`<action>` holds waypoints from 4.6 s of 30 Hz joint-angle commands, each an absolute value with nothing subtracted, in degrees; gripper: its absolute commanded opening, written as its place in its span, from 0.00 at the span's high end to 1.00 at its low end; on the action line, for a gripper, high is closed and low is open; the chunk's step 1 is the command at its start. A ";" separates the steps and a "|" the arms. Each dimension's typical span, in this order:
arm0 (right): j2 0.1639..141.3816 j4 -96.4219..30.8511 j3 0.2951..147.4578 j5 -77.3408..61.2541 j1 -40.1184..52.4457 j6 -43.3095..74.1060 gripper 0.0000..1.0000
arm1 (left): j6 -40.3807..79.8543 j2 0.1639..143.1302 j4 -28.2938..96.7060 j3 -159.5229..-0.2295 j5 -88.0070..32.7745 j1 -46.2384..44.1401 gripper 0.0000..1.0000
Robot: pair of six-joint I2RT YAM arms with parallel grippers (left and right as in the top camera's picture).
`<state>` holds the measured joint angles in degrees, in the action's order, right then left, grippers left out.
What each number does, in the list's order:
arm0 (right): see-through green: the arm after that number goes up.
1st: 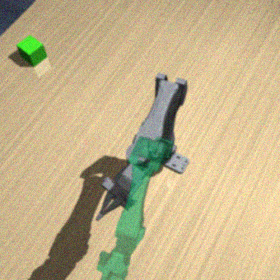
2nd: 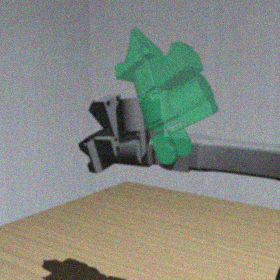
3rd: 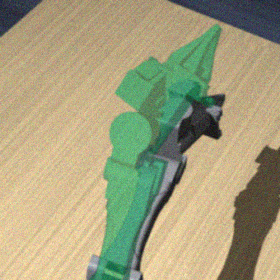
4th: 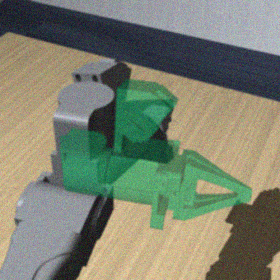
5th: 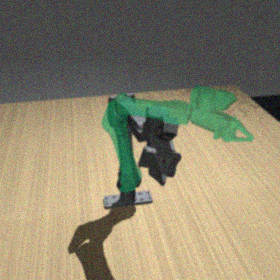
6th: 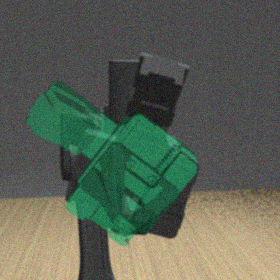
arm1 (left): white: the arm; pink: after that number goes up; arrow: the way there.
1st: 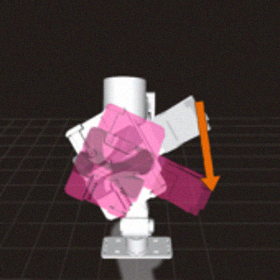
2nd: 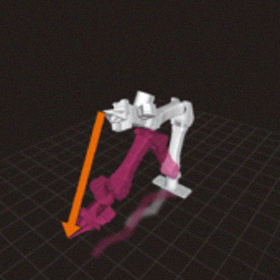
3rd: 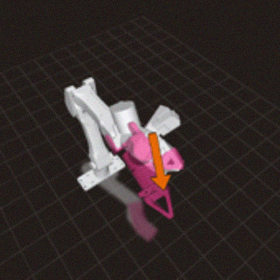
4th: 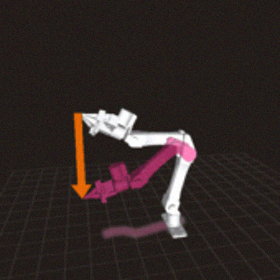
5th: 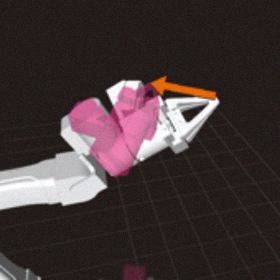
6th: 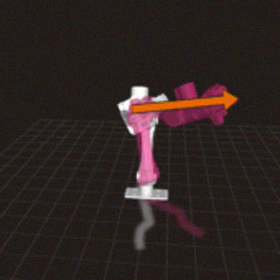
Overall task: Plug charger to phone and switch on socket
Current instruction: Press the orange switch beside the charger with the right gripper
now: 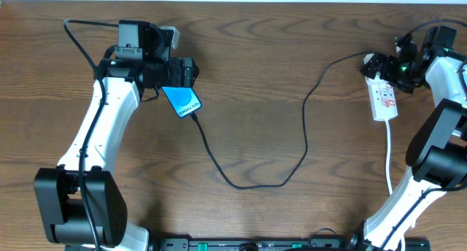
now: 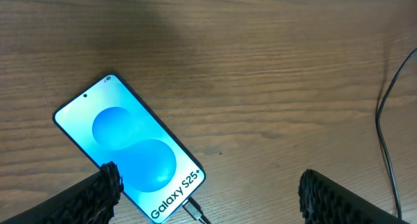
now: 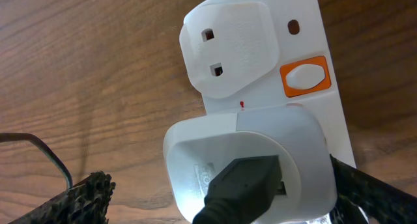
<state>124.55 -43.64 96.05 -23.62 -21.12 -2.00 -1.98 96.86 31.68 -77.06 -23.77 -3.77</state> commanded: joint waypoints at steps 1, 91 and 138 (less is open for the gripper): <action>124.84 -45.21 96.51 -25.02 -20.08 -0.23 0.01 | -2.76 95.68 31.66 -76.82 -23.29 -3.73 0.11; 124.84 -47.16 97.36 -28.88 -15.66 3.88 0.01 | -2.74 95.68 31.68 -76.82 -23.31 -3.73 0.11; 122.34 -44.47 93.27 -19.53 -17.63 11.86 0.01 | -2.76 95.68 31.66 -76.82 -23.31 -3.73 0.11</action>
<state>122.85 -42.81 93.91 -18.39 -18.96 8.51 -1.96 96.86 31.66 -77.06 -23.77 -3.77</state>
